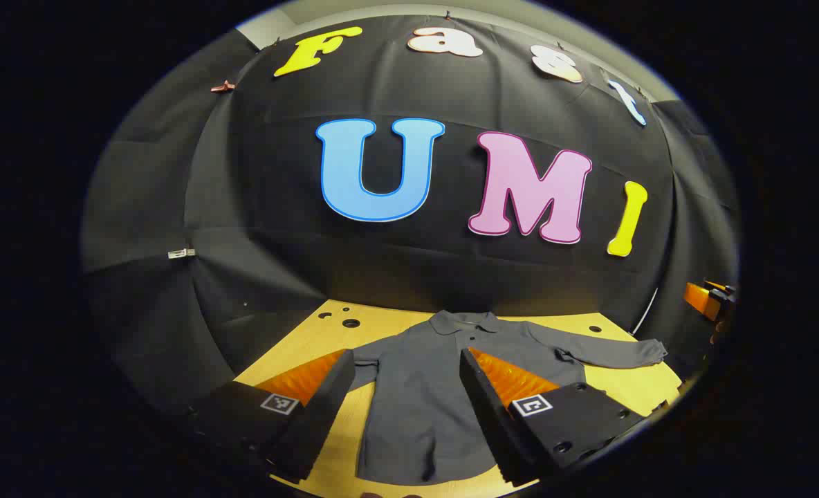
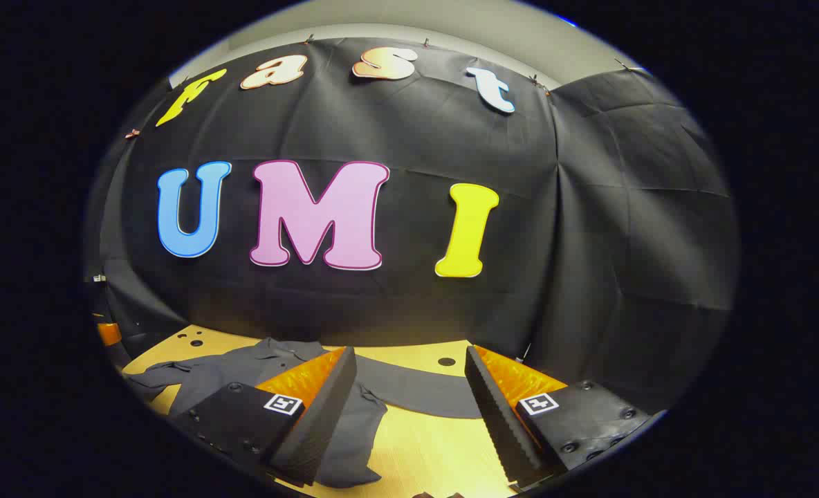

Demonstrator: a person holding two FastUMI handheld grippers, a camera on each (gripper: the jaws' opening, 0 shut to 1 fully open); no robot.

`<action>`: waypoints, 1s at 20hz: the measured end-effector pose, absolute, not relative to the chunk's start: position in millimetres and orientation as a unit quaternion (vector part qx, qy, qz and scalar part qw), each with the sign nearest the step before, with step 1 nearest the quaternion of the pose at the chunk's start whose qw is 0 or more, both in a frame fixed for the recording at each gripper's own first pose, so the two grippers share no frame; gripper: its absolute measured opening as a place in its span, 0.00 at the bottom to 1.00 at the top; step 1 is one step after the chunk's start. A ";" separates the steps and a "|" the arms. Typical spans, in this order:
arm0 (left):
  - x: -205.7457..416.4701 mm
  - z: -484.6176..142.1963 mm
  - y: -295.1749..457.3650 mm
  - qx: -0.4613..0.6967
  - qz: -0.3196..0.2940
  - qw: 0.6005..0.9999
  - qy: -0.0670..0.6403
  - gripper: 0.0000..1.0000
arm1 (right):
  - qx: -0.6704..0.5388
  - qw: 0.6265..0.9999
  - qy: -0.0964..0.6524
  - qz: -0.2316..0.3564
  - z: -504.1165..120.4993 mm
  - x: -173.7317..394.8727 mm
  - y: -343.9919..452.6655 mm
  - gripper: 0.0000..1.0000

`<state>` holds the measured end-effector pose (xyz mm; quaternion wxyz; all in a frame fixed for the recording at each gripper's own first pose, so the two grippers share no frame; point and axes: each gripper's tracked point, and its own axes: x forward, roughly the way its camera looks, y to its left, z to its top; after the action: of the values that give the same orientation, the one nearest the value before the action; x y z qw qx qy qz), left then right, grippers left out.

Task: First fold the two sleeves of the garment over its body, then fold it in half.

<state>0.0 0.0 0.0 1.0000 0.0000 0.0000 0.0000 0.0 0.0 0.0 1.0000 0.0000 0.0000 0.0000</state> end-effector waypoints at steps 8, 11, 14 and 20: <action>-4.9 -9.3 -11.4 0.008 0.008 1.000 0.010 0.96 | 0.007 1.000 0.020 0.015 -15.9 13.8 -6.6 0.98; -5.5 -11.6 -11.5 0.014 0.016 1.000 0.012 0.96 | 0.007 0.999 0.032 0.019 -24.2 23.7 -8.0 0.98; -3.3 -11.8 -10.6 0.015 0.026 0.999 0.010 0.96 | -0.007 0.999 0.039 0.018 -29.6 33.1 -11.3 0.98; 4.8 -24.2 -9.3 0.007 0.047 0.999 0.018 0.96 | -0.001 0.999 0.041 0.031 -37.4 52.9 -13.1 0.98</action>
<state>4.8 -9.3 -24.2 0.9987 0.0066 0.0181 0.0466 52.9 -13.1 -37.4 0.9987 -0.0010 0.0408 0.0309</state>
